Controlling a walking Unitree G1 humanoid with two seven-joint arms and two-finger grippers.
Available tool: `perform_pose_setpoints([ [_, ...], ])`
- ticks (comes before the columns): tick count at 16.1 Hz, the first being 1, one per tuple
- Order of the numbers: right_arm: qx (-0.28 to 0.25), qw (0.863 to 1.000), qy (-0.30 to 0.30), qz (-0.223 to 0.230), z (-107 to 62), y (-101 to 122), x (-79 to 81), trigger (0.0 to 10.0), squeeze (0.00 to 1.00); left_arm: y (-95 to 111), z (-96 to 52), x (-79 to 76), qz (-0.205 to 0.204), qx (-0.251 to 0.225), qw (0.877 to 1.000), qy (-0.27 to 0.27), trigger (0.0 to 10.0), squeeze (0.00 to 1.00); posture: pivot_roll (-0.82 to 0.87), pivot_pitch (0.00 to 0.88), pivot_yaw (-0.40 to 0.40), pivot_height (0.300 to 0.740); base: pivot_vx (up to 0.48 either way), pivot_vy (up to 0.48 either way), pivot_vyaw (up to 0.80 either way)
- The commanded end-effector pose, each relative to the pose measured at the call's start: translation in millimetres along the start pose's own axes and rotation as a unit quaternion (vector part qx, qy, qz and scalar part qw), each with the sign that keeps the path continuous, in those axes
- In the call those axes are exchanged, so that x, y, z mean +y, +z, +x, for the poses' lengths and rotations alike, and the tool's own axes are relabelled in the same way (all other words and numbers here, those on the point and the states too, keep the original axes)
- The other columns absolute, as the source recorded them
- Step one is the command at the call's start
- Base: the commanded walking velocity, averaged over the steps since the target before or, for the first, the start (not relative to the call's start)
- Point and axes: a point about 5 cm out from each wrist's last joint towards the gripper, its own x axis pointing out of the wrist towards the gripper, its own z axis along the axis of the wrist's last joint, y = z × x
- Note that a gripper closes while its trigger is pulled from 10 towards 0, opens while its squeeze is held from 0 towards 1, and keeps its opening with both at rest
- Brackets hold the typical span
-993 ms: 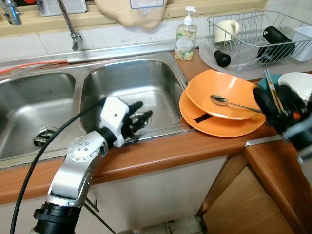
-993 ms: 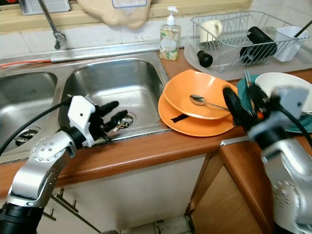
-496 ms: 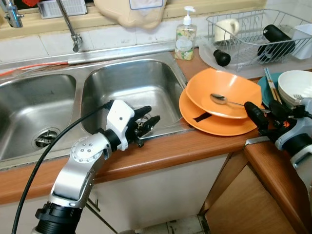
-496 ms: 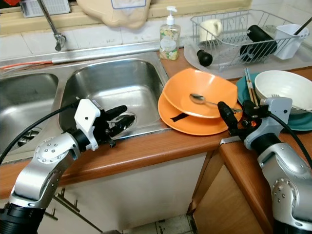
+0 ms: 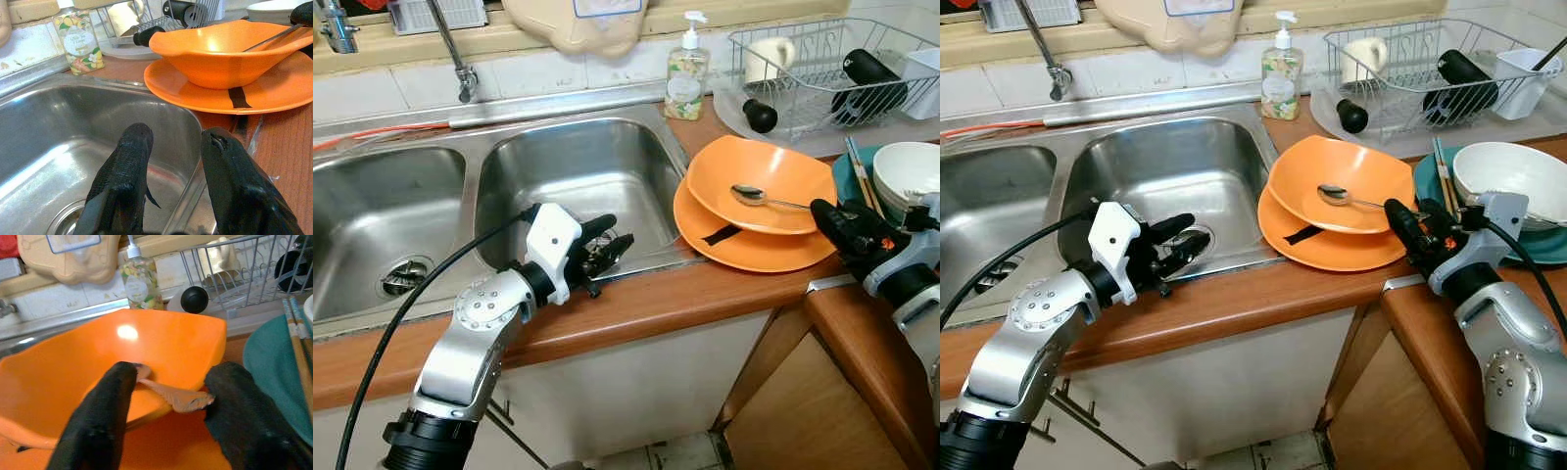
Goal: Kitchen organization
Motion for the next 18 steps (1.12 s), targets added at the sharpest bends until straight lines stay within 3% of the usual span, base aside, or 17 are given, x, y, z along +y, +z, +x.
perform_pose_setpoints([
  [1,0.005,1.000,0.011,0.014,0.8,-0.3,1.4,0.0,0.00,0.3,-1.4,0.0,0.006,-0.001,1.000,-0.002,10.0,0.00,-0.17,0.000,0.060,0.740,0.000,0.000,0.00],
  [11,0.001,0.999,0.016,0.032,-1.0,1.5,0.5,0.0,0.00,1.4,0.3,0.2,0.008,-0.005,1.000,-0.005,10.0,0.00,-0.18,0.000,0.062,0.740,0.000,0.000,0.00],
  [18,-0.039,0.998,0.036,0.020,2.8,26.5,13.4,0.0,0.00,7.7,4.6,2.0,0.038,-0.009,0.999,-0.006,10.0,0.00,-0.18,0.000,0.069,0.740,0.000,0.000,0.00],
])
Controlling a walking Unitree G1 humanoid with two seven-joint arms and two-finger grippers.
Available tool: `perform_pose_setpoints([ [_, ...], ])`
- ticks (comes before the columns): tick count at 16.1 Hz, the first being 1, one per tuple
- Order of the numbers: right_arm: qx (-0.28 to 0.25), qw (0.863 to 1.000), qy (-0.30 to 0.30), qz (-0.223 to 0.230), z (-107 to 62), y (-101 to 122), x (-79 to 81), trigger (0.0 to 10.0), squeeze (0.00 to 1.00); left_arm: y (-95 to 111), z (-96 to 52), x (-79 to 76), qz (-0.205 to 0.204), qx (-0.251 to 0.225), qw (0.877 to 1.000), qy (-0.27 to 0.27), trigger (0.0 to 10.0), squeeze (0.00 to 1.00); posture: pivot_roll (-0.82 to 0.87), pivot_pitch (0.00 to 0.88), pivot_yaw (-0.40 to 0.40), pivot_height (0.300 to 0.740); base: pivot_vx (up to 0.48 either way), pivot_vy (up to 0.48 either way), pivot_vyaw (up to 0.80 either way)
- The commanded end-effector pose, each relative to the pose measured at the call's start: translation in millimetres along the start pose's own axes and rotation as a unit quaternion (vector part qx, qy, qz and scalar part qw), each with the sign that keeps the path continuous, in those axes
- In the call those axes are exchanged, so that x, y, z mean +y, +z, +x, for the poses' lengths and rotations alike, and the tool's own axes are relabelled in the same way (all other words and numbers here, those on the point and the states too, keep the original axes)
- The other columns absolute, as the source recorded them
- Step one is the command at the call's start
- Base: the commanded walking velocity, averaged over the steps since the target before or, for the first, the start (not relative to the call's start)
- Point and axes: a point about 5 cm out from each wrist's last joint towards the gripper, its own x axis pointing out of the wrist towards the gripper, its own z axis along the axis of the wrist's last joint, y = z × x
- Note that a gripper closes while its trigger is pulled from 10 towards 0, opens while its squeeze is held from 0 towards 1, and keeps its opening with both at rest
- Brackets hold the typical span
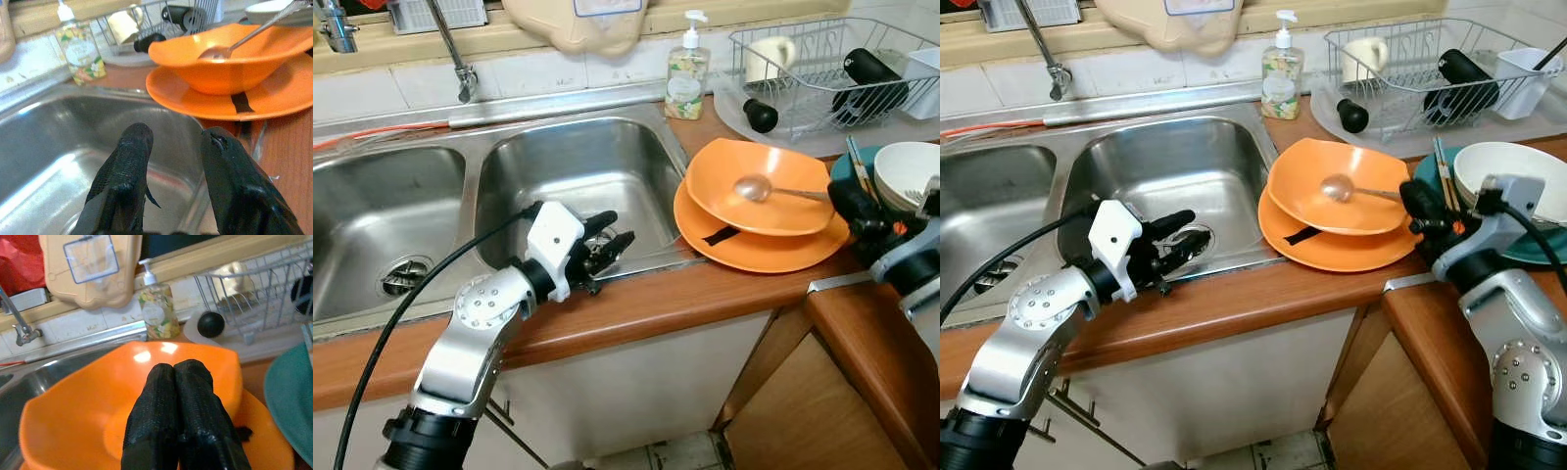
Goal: Kitchen organization
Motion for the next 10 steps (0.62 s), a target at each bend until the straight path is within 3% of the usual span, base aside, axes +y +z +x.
perform_pose_setpoints([
  [1,-0.004,1.000,0.013,-0.002,2.1,4.7,5.6,0.0,0.00,2.0,2.9,1.0,0.010,-0.001,1.000,-0.003,10.0,0.00,-0.18,0.000,0.069,0.740,0.000,0.000,0.00],
  [8,-0.018,1.000,0.005,0.003,5.6,12.2,10.9,0.0,0.00,5.4,5.9,0.0,0.013,-0.013,1.000,-0.005,10.0,0.00,-0.18,0.000,0.069,0.740,0.000,0.000,0.00],
  [10,0.003,1.000,0.007,-0.012,5.5,7.0,12.8,0.0,0.00,5.8,6.7,-0.8,0.012,-0.014,1.000,-0.006,10.0,0.00,-0.18,0.000,0.063,0.740,0.000,0.000,0.00],
])
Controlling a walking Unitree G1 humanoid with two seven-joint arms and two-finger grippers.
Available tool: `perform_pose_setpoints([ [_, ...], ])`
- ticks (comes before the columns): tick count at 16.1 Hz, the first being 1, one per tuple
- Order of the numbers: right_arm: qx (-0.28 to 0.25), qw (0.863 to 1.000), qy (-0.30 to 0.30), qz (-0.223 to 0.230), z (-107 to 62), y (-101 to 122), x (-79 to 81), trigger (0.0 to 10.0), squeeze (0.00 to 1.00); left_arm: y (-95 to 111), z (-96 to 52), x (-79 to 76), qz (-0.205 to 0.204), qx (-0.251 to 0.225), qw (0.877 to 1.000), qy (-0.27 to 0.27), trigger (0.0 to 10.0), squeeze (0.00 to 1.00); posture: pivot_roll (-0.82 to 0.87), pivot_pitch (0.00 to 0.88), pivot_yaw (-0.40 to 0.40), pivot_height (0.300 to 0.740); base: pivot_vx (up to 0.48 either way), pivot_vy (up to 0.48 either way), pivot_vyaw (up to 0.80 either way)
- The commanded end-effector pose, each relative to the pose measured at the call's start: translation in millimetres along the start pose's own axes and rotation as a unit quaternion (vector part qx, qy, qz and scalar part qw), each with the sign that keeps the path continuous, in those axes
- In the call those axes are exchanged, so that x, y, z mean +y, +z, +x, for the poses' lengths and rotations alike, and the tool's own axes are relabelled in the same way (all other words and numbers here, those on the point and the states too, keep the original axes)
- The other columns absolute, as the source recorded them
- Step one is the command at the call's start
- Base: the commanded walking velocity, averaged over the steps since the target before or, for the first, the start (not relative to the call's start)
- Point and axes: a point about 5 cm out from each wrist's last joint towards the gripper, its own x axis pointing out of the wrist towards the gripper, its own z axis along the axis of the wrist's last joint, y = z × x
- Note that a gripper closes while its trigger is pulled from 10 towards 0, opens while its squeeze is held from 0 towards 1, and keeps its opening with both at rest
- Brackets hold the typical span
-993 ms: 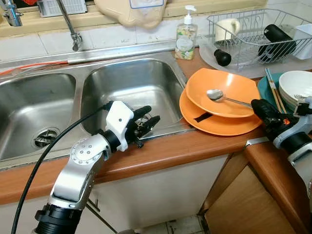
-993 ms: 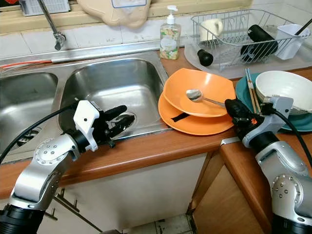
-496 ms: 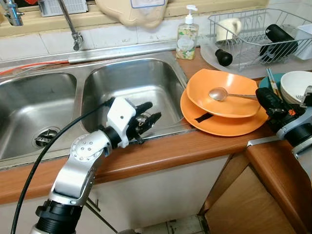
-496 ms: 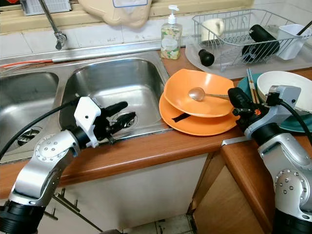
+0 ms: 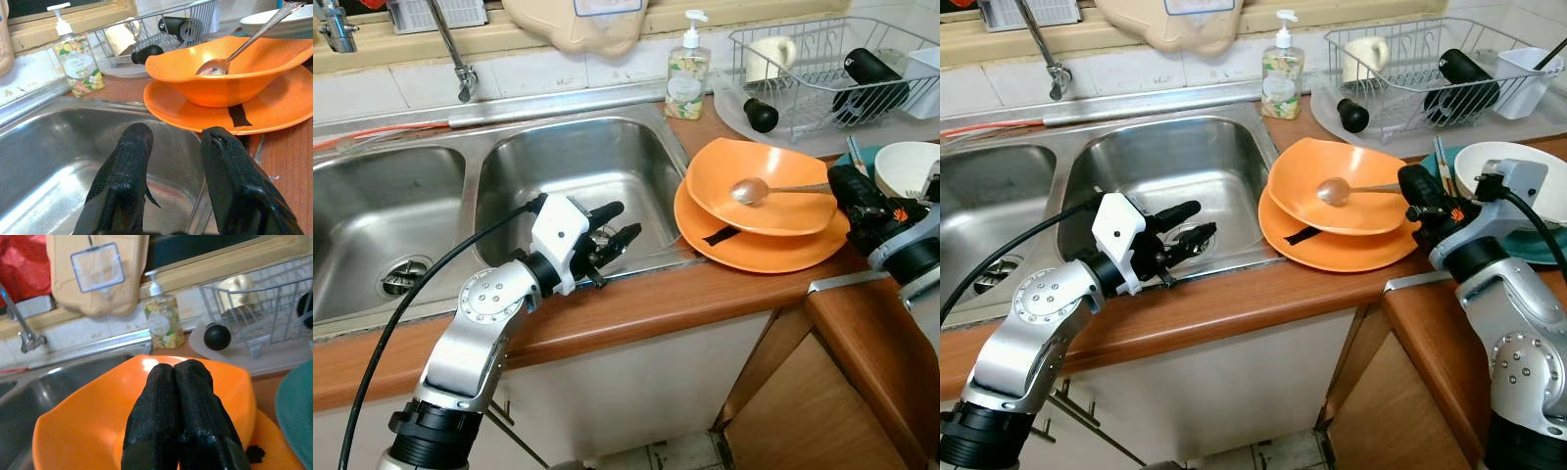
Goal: Kitchen organization
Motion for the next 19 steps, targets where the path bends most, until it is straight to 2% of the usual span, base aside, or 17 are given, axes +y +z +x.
perform_pose_setpoints([
  [1,0.038,0.999,-0.012,-0.021,-1.9,-9.0,-1.0,10.0,0.00,0.2,1.7,-0.5,0.006,0.002,1.000,-0.002,10.0,0.00,-0.18,0.000,0.062,0.740,0.000,0.000,0.00],
  [2,0.052,0.998,-0.018,-0.026,-3.0,-12.6,-2.9,10.0,0.00,0.0,1.4,-1.0,0.006,0.003,1.000,-0.003,10.0,0.00,-0.18,0.000,0.061,0.740,0.000,0.000,0.00],
  [3,0.067,0.997,-0.019,-0.025,-4.8,-16.0,-3.5,10.0,0.20,-0.7,0.6,-2.0,0.006,0.004,1.000,-0.005,10.0,0.00,-0.18,0.000,0.059,0.740,0.000,0.000,0.00],
  [4,0.069,0.997,-0.017,-0.013,-6.1,-15.8,-2.6,10.0,0.87,-0.8,-0.2,-2.6,0.004,0.005,1.000,-0.006,10.0,0.00,-0.18,0.000,0.058,0.740,0.000,0.000,0.00],
  [5,0.068,0.998,-0.012,-0.006,-7.5,-14.5,-1.9,10.0,1.00,-0.7,-1.2,-3.0,0.004,0.005,1.000,-0.007,10.0,0.00,-0.18,0.000,0.057,0.740,0.000,0.000,0.00],
  [8,0.071,0.997,-0.011,-0.001,-13.8,-12.5,-3.0,10.0,1.00,-1.2,-4.6,-3.3,0.000,0.007,1.000,-0.005,10.0,0.00,-0.18,0.000,0.057,0.740,0.000,0.000,0.00],
  [11,0.059,0.998,0.024,0.003,-25.5,-5.1,0.7,10.0,1.00,-0.6,-7.1,-4.6,-0.007,0.004,1.000,-0.004,10.0,0.00,-0.19,0.000,0.059,0.740,0.000,0.000,0.00],
  [13,0.040,0.999,0.027,-0.015,-28.3,-1.8,-1.7,10.0,1.00,-0.1,-7.5,-6.8,-0.011,0.001,1.000,-0.011,10.0,0.00,-0.19,0.000,0.057,0.740,0.000,0.000,0.00],
  [16,0.031,0.999,0.024,-0.018,-29.1,-3.0,-4.0,10.0,1.00,1.3,-8.6,-11.4,-0.023,-0.006,0.999,-0.025,10.0,0.00,-0.19,0.000,0.055,0.740,0.000,0.000,0.00],
  [19,0.041,0.998,0.032,-0.024,-28.8,-9.5,-2.8,10.0,1.00,1.0,-11.2,-13.5,-0.033,-0.008,0.999,-0.030,10.0,0.00,-0.18,0.000,0.052,0.740,0.000,0.000,0.00],
])
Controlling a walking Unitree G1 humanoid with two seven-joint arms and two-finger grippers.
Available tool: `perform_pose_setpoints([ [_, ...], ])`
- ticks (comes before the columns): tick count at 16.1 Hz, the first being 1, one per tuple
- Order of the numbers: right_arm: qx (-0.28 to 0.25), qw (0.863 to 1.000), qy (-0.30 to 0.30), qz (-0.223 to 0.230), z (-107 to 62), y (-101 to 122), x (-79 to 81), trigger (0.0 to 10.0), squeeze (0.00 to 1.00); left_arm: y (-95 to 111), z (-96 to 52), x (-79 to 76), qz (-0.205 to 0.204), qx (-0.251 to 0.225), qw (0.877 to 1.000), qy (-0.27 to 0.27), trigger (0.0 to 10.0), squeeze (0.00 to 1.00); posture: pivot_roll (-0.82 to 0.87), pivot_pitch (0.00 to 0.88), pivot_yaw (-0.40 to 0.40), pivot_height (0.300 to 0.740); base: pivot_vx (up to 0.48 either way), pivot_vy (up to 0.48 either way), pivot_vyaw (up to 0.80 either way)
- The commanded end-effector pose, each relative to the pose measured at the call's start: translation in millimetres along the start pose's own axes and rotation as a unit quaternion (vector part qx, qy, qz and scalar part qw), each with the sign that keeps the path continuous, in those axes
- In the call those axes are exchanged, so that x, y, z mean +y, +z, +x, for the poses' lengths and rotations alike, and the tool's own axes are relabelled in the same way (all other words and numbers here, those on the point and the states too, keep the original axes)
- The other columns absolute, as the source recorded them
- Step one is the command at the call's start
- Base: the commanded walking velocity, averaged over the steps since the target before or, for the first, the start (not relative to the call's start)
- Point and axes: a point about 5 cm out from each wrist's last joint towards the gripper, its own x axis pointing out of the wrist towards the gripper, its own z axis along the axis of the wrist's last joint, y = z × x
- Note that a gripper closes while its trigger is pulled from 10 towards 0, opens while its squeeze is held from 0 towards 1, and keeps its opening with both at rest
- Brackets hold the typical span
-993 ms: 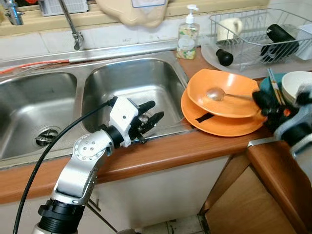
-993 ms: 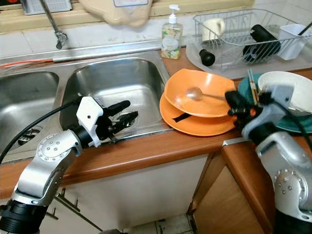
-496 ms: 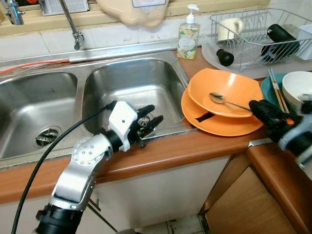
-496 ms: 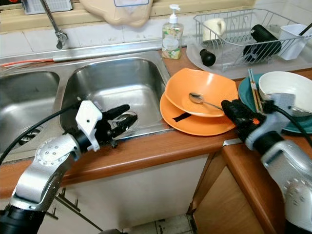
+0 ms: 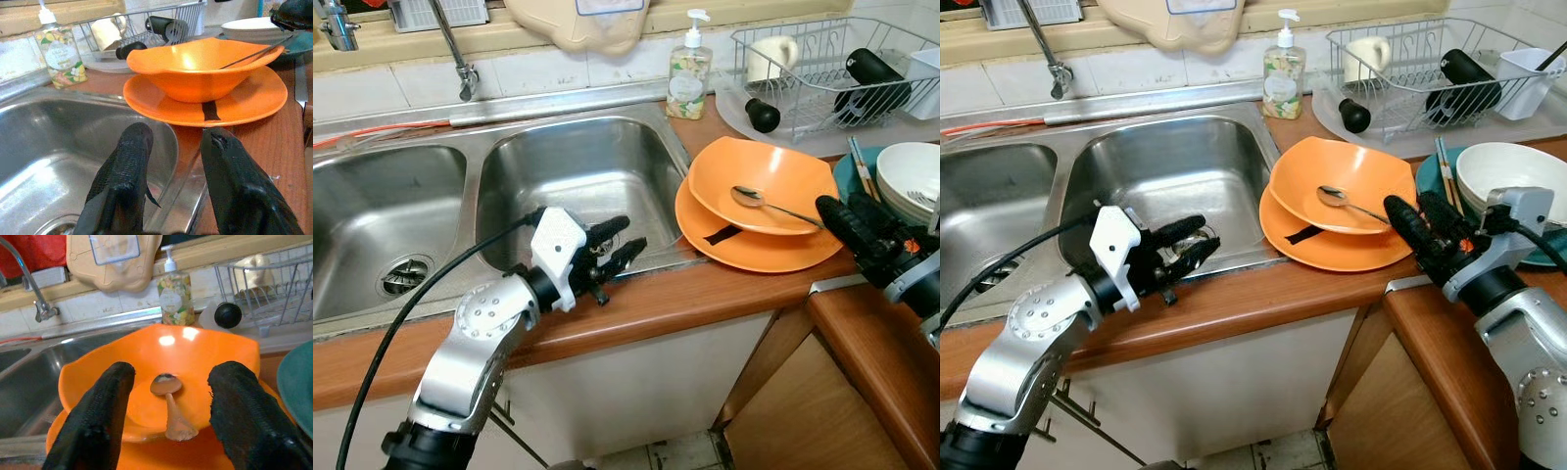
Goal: Kitchen organization
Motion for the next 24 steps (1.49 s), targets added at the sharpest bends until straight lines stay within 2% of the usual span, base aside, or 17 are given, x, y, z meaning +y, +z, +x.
perform_pose_setpoints([
  [1,0.010,1.000,-0.004,-0.008,1.9,-5.0,-1.4,10.0,1.00,4.3,-1.2,-0.7,0.005,-0.004,1.000,-0.007,10.0,0.00,-0.18,0.000,0.052,0.740,0.000,0.000,0.00],
  [2,0.012,1.000,-0.007,-0.010,2.5,-6.7,-2.3,10.0,1.00,4.4,-1.4,-1.2,0.005,-0.004,1.000,-0.008,10.0,0.00,-0.18,0.000,0.050,0.740,0.000,0.000,0.00],
  [3,0.015,1.000,-0.007,-0.009,3.5,-9.2,-3.2,10.0,0.00,4.6,-1.8,-2.6,0.003,-0.006,1.000,-0.010,10.0,0.00,-0.18,0.000,0.045,0.740,0.000,0.000,0.00],
  [8,0.023,1.000,0.004,0.001,3.4,-14.4,-5.0,10.0,0.00,4.7,-3.9,-7.5,-0.004,-0.008,1.000,-0.011,10.0,0.00,-0.18,0.000,0.025,0.740,0.000,0.000,0.00],
  [9,0.022,1.000,0.010,0.011,4.9,-16.3,-5.3,5.1,0.00,4.3,-4.8,-9.7,-0.008,-0.008,1.000,-0.015,10.0,0.00,-0.18,0.000,0.021,0.740,0.000,0.000,0.00],
  [10,0.023,0.999,0.014,0.017,5.8,-17.7,-5.3,3.2,0.00,4.1,-5.4,-11.7,-0.013,-0.007,1.000,-0.020,10.0,0.00,-0.18,0.000,0.016,0.740,0.000,0.000,0.00],
  [11,0.024,0.999,0.017,0.021,6.3,-18.7,-5.2,3.2,0.00,4.0,-5.8,-13.0,-0.016,-0.006,1.000,-0.023,10.0,0.00,-0.18,0.000,0.016,0.740,0.000,0.000,0.00],
  [13,0.026,0.999,0.021,0.041,7.4,-22.9,-6.1,1.1,0.00,6.5,-7.5,-17.7,-0.034,-0.010,0.999,-0.040,10.0,0.00,-0.17,0.000,0.007,0.740,0.000,0.000,0.00],
  [14,0.027,0.998,0.022,0.042,7.4,-23.8,-6.2,1.1,0.00,7.0,-7.7,-18.4,-0.037,-0.011,0.998,-0.043,10.0,0.00,-0.17,0.000,0.007,0.740,0.000,0.000,0.00],
  [15,0.029,0.998,0.024,0.047,8.1,-26.3,-6.6,0.0,0.00,7.2,-8.4,-19.9,-0.046,-0.009,0.998,-0.052,10.0,0.00,-0.17,0.000,0.010,0.740,0.000,0.000,0.00],
  [24,0.009,0.998,0.021,0.053,10.9,-21.6,-6.9,0.0,0.00,7.9,-6.7,-18.4,-0.037,0.003,0.997,-0.069,10.0,0.00,-0.18,0.000,0.032,0.740,0.000,0.000,0.00],
])
